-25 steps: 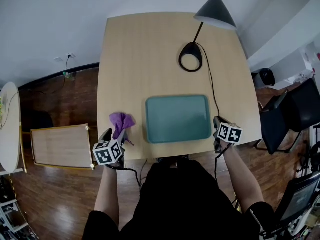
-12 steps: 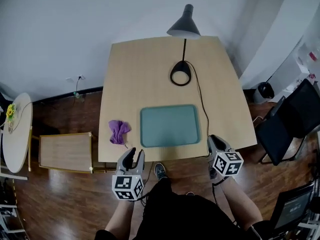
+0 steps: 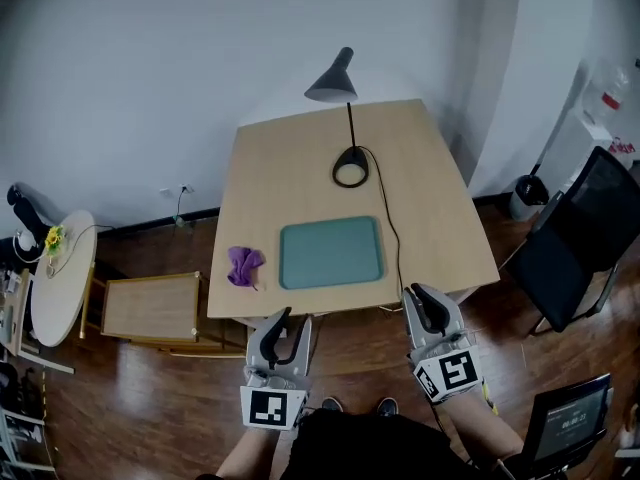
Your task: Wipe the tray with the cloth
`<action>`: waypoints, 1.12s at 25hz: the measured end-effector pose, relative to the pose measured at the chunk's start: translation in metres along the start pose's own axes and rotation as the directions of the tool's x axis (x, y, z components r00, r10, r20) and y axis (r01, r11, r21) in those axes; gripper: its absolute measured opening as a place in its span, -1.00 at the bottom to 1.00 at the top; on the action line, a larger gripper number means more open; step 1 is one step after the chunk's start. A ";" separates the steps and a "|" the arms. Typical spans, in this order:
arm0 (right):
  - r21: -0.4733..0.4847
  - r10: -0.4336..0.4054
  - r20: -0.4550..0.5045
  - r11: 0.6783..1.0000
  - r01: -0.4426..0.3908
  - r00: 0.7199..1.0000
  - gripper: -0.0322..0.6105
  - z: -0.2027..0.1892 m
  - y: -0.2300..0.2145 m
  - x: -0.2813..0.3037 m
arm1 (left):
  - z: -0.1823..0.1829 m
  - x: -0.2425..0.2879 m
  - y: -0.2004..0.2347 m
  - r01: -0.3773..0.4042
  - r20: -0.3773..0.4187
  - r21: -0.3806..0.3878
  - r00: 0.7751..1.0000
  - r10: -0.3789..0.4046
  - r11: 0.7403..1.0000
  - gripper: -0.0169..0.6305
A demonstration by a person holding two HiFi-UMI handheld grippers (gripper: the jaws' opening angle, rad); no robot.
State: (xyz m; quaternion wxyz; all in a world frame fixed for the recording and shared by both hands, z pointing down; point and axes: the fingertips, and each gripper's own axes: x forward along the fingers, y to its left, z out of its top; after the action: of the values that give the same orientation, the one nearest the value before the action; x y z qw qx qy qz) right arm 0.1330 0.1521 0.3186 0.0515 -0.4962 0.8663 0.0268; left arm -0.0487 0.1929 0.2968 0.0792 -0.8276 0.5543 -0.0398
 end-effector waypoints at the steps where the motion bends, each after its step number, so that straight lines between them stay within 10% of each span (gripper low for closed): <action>1: -0.034 0.018 0.049 0.999 -0.016 0.999 -0.76 0.021 0.010 -0.002 | 0.017 -0.003 -0.001 -0.006 0.050 -0.004 0.999 0.007 1.000 -0.55; 6: -0.097 0.062 0.155 0.994 -0.047 0.986 -0.76 0.074 0.053 -0.011 | 0.061 -0.024 0.001 -0.024 0.185 -0.039 0.982 0.031 0.999 -0.57; 28: -0.143 0.093 0.108 0.987 -0.077 0.990 -0.77 0.075 0.113 -0.010 | 0.051 -0.062 0.025 -0.028 0.160 -0.114 0.986 0.046 0.993 -0.59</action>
State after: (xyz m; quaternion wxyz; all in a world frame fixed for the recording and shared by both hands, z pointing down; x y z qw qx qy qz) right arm 0.0452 0.2255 0.2448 0.0652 -0.4589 0.8783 0.1173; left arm -0.0874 0.2456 0.2441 0.0788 -0.8207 0.5627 0.0601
